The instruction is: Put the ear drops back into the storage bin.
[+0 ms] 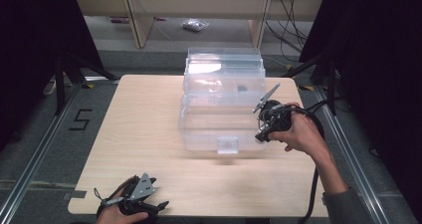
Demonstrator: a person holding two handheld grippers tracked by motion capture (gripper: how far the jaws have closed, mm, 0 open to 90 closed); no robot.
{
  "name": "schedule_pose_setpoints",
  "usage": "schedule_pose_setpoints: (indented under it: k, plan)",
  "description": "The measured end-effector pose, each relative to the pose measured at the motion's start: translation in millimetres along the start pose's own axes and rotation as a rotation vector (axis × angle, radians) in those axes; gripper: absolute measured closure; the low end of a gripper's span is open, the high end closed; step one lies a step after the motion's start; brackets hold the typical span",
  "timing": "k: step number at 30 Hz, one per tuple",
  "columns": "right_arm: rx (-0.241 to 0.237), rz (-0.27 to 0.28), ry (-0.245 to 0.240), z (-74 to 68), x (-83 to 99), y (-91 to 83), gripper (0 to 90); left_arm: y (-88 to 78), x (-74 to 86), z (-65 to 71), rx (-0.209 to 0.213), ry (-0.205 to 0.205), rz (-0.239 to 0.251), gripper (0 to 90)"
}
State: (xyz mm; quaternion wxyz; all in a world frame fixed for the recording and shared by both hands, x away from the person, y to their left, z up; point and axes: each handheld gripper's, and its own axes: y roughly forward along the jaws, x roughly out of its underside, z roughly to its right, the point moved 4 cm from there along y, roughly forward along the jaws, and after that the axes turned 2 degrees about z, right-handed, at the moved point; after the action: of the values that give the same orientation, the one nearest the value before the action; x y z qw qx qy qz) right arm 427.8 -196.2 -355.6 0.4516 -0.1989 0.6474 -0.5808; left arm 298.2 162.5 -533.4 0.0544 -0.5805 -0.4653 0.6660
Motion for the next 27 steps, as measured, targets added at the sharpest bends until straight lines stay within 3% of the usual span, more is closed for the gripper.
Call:
schedule_pose_setpoints:
  k: [5,6,7,9,15,27]
  plan:
    - [0.012,-0.004,0.019,11.6,-5.1,0.0,60.2,-0.1,-0.1,1.6,0.016,-0.007,0.004,16.6]
    - [0.017,-0.01,0.021,19.4,-8.4,2.6,60.2,0.5,-0.2,1.7,0.011,-0.014,0.01,16.6]
    - [0.019,-0.011,0.033,21.9,-9.7,4.0,60.2,0.1,0.3,-0.6,-0.001,0.008,-0.006,16.6]
    - [0.014,-0.013,0.037,23.9,-10.6,5.5,60.2,0.2,0.2,-0.4,-0.003,0.003,-0.002,16.6]
    - [0.012,-0.041,0.089,43.1,-17.4,21.2,60.2,0.2,0.2,-0.1,0.001,0.002,-0.001,16.6]
    - [0.011,-0.081,0.136,62.5,-20.1,48.0,60.2,0.1,0.1,0.4,0.004,0.0,0.001,16.6]
